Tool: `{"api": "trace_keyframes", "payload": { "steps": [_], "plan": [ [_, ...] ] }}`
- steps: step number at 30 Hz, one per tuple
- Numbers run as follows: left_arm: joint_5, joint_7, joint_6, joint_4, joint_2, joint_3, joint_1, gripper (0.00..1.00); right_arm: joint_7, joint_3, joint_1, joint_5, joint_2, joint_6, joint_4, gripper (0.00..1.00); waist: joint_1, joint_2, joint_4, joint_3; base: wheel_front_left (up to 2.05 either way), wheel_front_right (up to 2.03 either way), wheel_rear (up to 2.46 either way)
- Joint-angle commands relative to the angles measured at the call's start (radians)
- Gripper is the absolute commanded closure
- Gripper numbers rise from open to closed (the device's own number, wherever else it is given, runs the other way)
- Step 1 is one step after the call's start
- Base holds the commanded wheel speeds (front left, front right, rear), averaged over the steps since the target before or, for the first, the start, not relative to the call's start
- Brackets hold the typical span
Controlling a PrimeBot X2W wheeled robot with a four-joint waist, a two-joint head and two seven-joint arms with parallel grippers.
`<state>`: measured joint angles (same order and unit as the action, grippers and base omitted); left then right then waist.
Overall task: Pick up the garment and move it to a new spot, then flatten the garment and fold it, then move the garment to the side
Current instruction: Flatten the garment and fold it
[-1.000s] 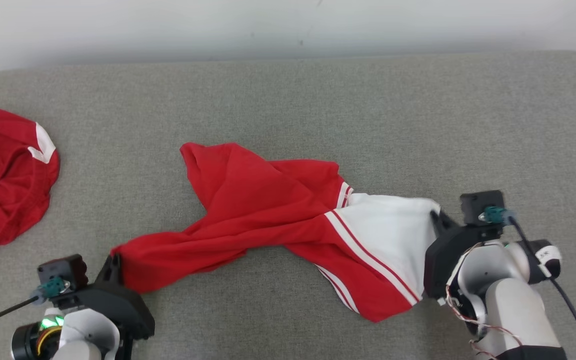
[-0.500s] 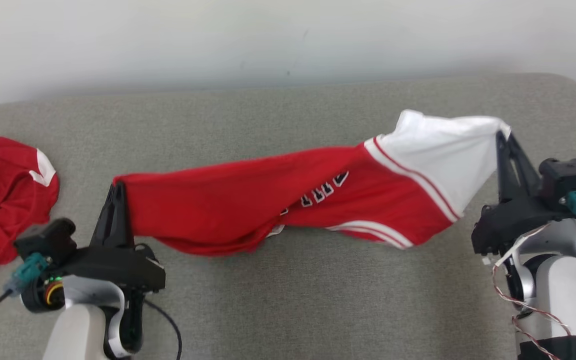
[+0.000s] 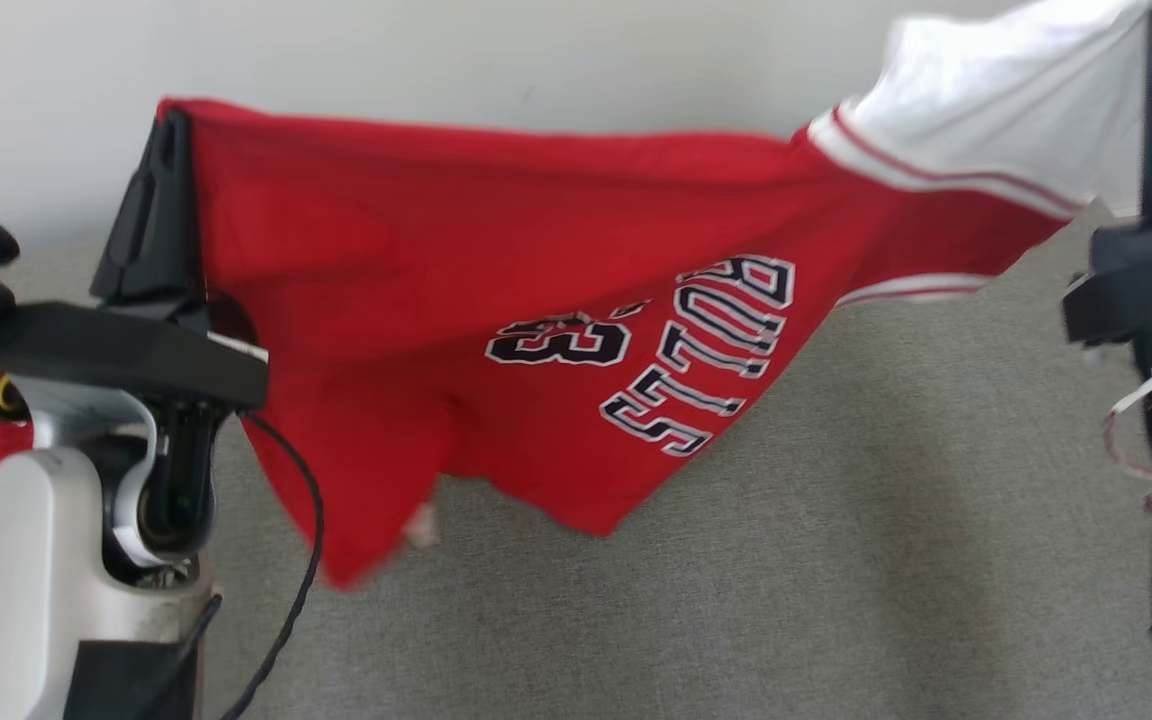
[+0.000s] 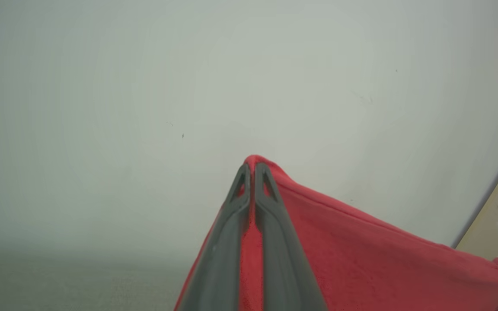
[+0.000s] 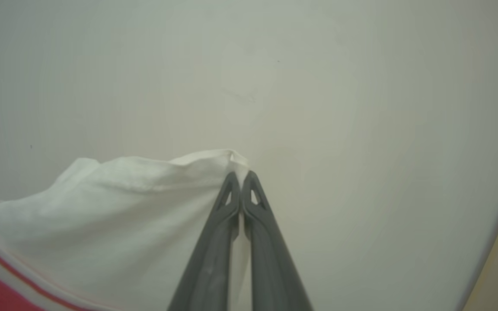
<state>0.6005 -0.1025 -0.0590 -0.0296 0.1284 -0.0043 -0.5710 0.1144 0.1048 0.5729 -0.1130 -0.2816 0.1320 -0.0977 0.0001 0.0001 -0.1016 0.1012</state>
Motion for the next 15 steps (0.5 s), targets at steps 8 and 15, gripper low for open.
{"api": "trace_keyframes", "payload": {
  "steps": [8,15],
  "plan": [
    [0.051,-0.070,-0.005,0.056,0.015,-0.003,-0.113,1.00,-0.002,0.007,0.109,0.024,-0.061,-0.002,-0.037,1.00,-0.0001,-0.0001,-0.027,-0.006,0.00,0.00,0.00],
    [0.068,-0.118,-0.008,0.068,0.021,-0.019,-0.192,1.00,-0.011,-0.008,0.193,0.031,-0.103,-0.002,-0.053,1.00,-0.0001,-0.0001,-0.037,-0.001,0.00,0.00,0.00]
  ]
}}
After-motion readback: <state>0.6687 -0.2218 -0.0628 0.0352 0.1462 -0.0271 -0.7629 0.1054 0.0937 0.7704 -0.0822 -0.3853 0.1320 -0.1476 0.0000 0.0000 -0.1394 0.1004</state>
